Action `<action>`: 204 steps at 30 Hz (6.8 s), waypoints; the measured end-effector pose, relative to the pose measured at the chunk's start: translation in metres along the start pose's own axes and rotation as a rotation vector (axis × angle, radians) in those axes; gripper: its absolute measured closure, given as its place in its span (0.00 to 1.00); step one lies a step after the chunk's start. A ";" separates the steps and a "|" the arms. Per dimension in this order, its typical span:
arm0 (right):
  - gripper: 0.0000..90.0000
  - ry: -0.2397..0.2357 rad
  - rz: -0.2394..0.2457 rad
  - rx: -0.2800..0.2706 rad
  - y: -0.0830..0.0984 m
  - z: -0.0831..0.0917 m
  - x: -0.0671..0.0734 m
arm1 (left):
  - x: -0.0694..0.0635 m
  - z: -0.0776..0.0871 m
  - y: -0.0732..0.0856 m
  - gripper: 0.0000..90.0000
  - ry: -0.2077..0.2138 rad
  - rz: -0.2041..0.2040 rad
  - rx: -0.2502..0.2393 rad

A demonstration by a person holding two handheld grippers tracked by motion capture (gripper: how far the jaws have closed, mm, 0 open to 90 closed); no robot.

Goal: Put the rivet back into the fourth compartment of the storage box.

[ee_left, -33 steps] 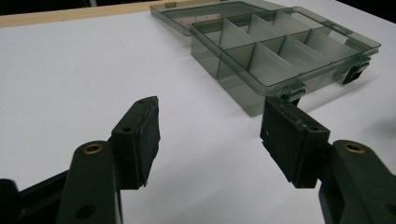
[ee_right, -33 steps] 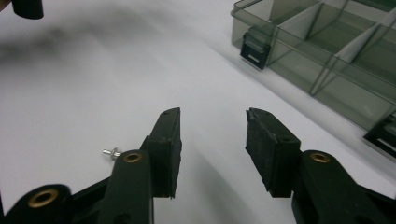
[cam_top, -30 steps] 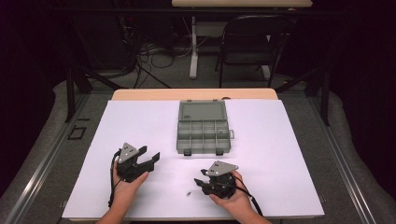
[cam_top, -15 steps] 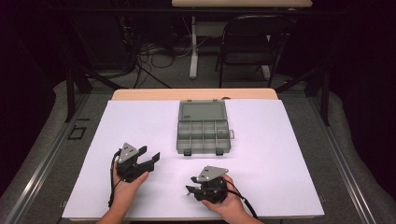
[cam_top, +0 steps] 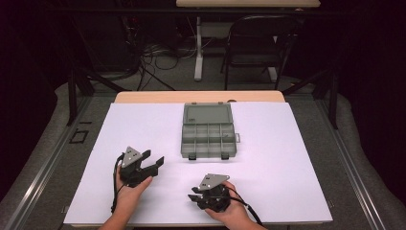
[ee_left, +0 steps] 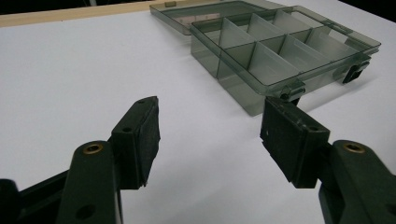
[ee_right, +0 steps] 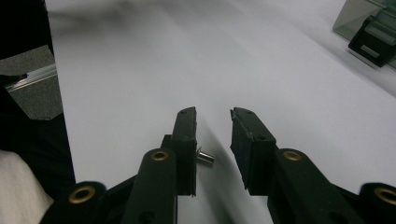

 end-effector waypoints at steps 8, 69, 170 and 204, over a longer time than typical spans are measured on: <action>0.86 -0.029 0.022 -0.003 -0.002 0.000 0.005 | 0.000 0.000 0.000 0.41 0.000 0.000 0.000; 0.83 -0.059 0.016 0.060 0.011 0.005 -0.001 | 0.002 0.001 0.000 0.42 -0.004 0.000 -0.001; 0.84 0.341 -0.245 -0.133 -0.033 0.086 -0.153 | 0.000 -0.002 0.001 0.42 -0.002 0.004 0.016; 0.84 0.461 -0.275 -0.089 -0.045 0.050 -0.211 | 0.002 -0.003 0.002 0.42 -0.003 0.007 0.009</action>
Point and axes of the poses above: each handheld gripper's, and its own axes: z roughly backward along the jaws, y roughly out of its underside, x roughly to its left, the point moved 6 cm from there along -z, roughly forward along the jaws, and after that the axes turned 2 degrees about -x, right-handed, at the moved point
